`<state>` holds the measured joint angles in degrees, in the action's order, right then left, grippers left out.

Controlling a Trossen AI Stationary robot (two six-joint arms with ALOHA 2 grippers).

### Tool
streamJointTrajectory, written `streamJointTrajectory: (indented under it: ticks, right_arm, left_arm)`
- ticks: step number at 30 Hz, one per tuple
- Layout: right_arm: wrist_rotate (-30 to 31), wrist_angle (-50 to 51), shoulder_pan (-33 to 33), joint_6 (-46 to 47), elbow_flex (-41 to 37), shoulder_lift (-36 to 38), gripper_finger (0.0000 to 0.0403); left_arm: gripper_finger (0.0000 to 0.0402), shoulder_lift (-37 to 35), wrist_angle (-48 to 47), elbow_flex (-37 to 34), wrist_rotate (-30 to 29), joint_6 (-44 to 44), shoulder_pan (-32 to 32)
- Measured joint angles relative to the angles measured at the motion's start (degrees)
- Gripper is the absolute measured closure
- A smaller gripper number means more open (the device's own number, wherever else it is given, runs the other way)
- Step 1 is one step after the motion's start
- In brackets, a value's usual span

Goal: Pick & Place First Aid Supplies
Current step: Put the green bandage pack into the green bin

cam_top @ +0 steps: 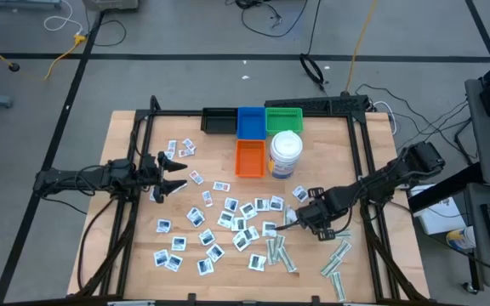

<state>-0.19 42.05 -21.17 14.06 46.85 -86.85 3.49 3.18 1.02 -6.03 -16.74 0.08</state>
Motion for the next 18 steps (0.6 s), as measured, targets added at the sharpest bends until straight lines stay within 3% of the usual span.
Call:
streamJointTrajectory:
  ticks: [9,18]
  right_arm:
    - [-0.07,-0.93,-0.02,0.03,0.00,0.02,0.0394]
    - [-0.07,2.97,0.48,0.20,1.53,2.32,0.0401]
  left_arm:
    - [0.0096,0.00,0.00,-0.01,0.00,0.01,0.00]
    - [0.0096,-0.01,0.00,0.00,-0.01,0.00,0.00]
